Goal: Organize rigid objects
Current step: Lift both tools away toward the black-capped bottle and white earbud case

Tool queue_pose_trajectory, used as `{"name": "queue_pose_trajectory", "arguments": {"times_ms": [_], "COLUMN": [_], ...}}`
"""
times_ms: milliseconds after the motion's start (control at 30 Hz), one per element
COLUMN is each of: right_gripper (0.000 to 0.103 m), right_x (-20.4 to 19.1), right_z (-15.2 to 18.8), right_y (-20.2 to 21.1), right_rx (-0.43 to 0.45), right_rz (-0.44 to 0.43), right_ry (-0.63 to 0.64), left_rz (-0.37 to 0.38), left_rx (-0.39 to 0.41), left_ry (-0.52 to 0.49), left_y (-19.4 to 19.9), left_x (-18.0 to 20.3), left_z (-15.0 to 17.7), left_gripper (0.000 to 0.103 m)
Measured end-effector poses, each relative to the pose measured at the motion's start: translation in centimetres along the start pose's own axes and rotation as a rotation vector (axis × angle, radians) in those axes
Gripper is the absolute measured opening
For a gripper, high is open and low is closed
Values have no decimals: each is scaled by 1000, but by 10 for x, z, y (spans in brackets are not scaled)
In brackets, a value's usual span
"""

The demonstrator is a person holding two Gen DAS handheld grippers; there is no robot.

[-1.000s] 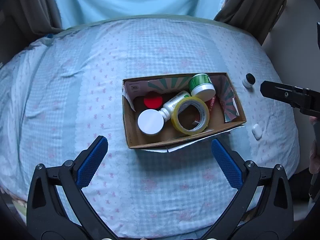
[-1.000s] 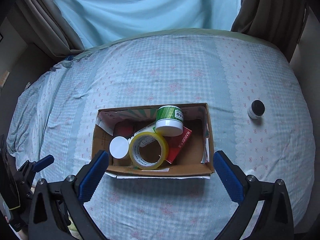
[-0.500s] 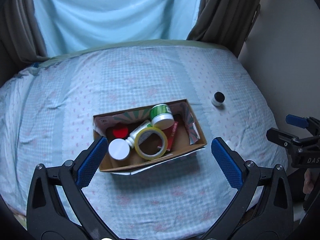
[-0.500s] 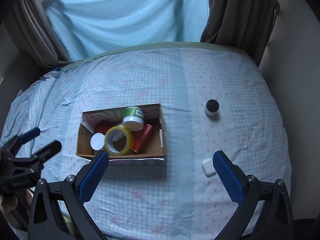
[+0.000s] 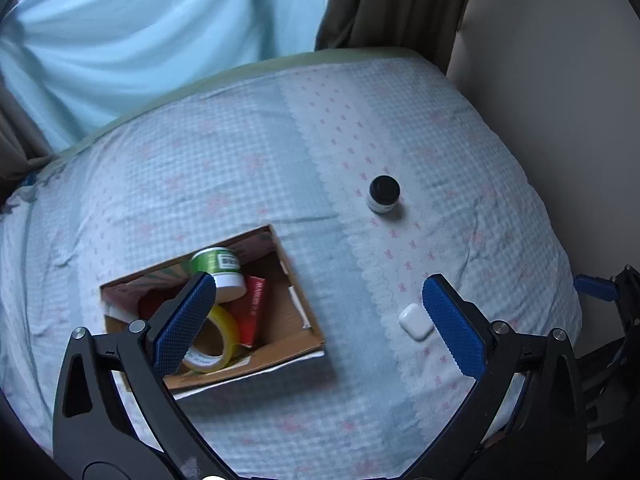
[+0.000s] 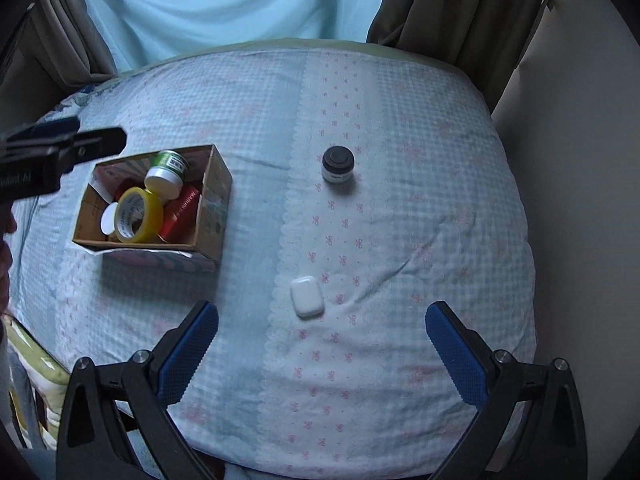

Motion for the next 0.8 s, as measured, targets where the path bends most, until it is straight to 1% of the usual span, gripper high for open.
{"name": "queue_pose_trajectory", "arguments": {"times_ms": [100,167,200,333,467,600,700,767,800], "right_gripper": [103,103,103,103,103,103,103,101,98], "right_x": [9,11,10,6,3,-4,-13,-21,-26], "right_z": [8,12,14,21,30,41,46,49,50], "right_y": [-21,-34,-40,-78,-120,-163,-188,-201,-209], "right_rx": [-38,-62,-73,-135,-202,-279,-320,-338,-350], "right_rz": [-3,-4,-7,-16,21,57,46,49,49], "right_ry": [35,45,46,17,-7,10,0,13,29], "left_rz": [0,29,36,22,40,32,15,12,11], "left_rx": [-81,-140,-169,-248,-337,-388,-414,-429,-435], "left_ry": [-34,-50,-73,-197,-282,-361,-420,-444,-449], "left_y": [-33,-60,-75,-130,-189,-238,-268,-285,-292], "left_x": [17,26,32,47,62,70,74,75,75], "left_z": [-11,-18,-23,-38,-43,-44,-42,-42,-42], "left_gripper": [103,103,103,103,103,103,103,103,103]}}
Point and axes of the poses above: each gripper's, at about its wrist camera, not at the fingertips, and y roughly against the way its jaws point, x to its right, z to its underside, the point moved 10 cm from there along -y, roughly the way its jaws point, and after that the axes turned 5 degrees about z, right-handed, at the moved point
